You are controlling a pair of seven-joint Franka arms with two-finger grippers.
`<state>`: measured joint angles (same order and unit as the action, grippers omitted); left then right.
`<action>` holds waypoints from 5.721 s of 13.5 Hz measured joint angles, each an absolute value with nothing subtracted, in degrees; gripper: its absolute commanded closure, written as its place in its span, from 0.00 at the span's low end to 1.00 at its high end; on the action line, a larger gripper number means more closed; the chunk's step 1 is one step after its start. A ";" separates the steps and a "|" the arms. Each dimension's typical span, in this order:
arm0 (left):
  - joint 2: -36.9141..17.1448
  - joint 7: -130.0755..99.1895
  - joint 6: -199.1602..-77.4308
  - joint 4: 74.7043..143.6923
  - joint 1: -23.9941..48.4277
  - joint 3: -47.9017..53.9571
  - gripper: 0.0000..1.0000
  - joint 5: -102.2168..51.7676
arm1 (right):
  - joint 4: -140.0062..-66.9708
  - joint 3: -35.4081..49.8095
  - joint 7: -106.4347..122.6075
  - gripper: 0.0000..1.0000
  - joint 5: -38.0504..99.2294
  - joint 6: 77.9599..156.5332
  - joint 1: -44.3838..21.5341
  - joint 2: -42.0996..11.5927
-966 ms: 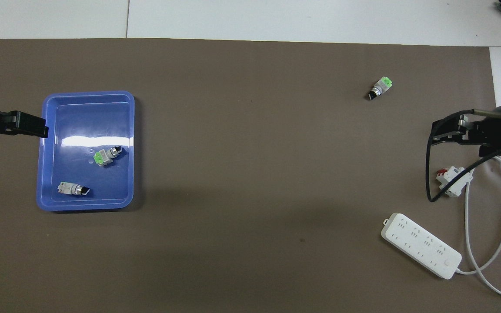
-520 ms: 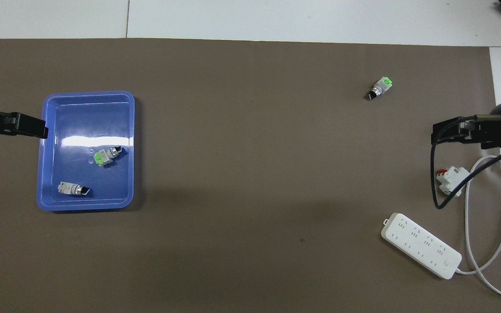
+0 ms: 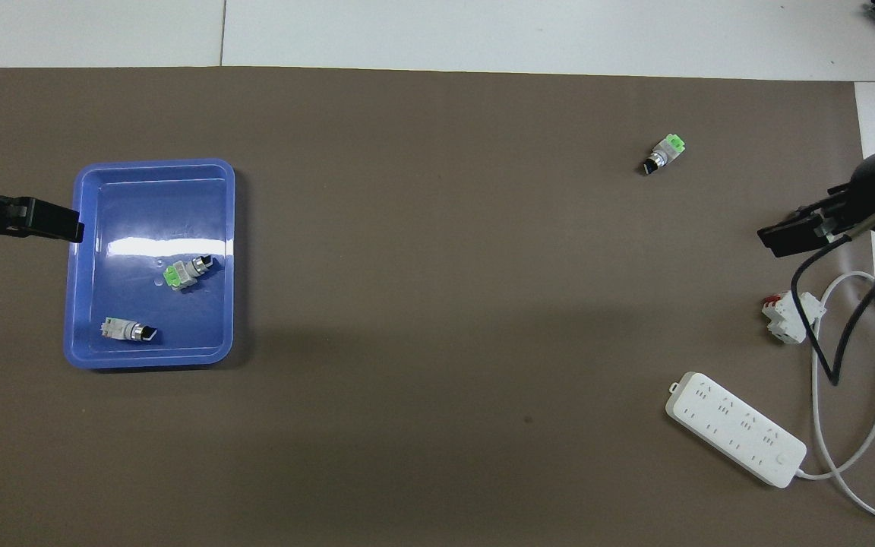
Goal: Turn and place switch with both arms
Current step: 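Reach the right gripper toward the switch module lying on the table, then close the right gripper on the switch module, then lift the switch with the right gripper while the left gripper reaches center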
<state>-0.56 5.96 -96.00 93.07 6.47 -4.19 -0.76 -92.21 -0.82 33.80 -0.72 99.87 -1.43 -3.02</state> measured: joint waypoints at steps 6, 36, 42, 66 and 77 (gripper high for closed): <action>-0.56 5.95 -96.03 93.08 6.43 -4.48 0.00 -0.76 | -84.16 -0.52 68.50 0.00 -0.71 101.93 -1.24 -14.19; -0.15 5.85 -96.05 95.38 6.36 -4.90 0.00 -2.65 | -70.64 37.37 123.86 0.01 -30.01 124.59 25.39 -51.31; -0.06 5.85 -96.05 95.78 6.36 -4.90 0.00 -2.71 | -72.02 35.89 116.76 0.09 -31.49 124.93 25.40 -51.47; 0.81 3.29 -117.05 107.46 16.73 -3.91 0.22 -38.26 | -95.96 37.64 87.94 1.00 7.72 112.55 22.98 -22.10; 0.84 12.14 -125.09 110.84 27.45 -3.81 0.37 -49.22 | -96.69 37.92 75.57 1.00 19.06 105.76 13.32 -11.74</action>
